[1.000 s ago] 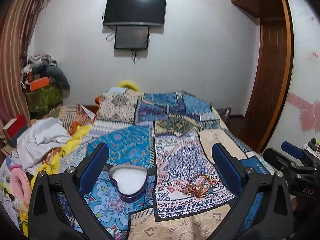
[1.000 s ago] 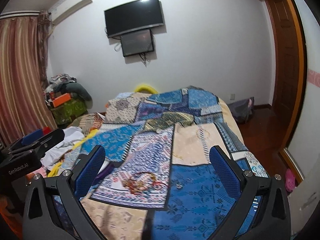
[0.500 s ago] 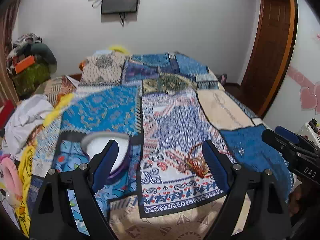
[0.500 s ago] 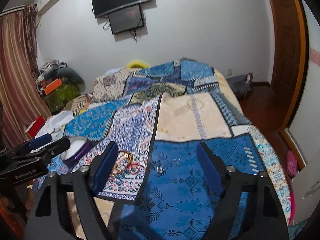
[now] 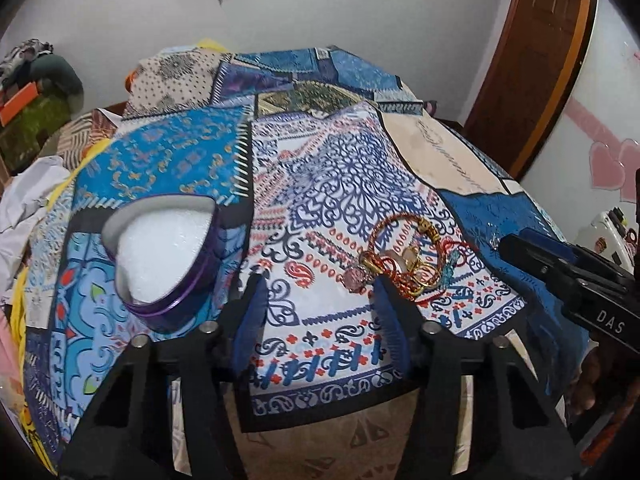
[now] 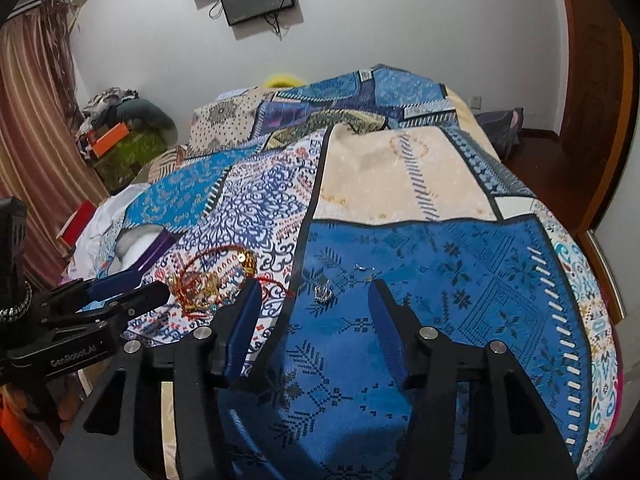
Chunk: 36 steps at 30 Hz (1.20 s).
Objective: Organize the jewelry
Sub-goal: 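Lower the right tool onto the small silver ring and close it, then carry the silver ring in the right tool over the purple heart tin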
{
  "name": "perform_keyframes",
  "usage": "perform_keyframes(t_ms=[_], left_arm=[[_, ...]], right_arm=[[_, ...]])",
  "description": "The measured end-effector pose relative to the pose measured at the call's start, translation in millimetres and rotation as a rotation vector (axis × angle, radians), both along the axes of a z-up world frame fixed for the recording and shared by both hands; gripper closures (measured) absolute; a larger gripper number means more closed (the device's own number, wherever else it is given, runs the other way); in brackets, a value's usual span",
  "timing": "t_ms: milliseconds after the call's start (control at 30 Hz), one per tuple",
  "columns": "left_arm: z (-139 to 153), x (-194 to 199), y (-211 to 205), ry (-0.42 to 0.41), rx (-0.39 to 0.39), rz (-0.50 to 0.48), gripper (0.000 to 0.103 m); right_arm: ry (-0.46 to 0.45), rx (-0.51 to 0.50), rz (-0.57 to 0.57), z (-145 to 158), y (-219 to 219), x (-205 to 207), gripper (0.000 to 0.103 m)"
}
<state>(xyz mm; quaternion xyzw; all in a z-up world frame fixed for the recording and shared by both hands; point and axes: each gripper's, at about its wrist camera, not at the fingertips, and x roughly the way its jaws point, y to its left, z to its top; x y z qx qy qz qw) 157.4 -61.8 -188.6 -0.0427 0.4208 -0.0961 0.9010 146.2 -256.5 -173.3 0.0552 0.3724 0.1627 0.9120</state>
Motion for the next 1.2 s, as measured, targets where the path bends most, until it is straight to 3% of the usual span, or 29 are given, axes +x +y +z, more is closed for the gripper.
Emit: perform_keyframes(t_ms=[367, 600, 767, 1200], left_arm=[[-2, 6, -5, -0.016, -0.017, -0.051, 0.077], [-5, 13, -7, -0.017, -0.050, -0.077, 0.088], [-6, 14, -8, -0.020, -0.073, -0.085, 0.089], [19, -1, -8, -0.076, -0.061, -0.077, 0.089]], right_arm=[[0.025, -0.020, 0.023, -7, 4, 9, 0.066], [0.040, -0.033, 0.030, -12, 7, 15, 0.081], [0.046, -0.025, 0.015, -13, 2, 16, 0.093], [-0.013, 0.004, 0.024, 13, 1, 5, 0.094]])
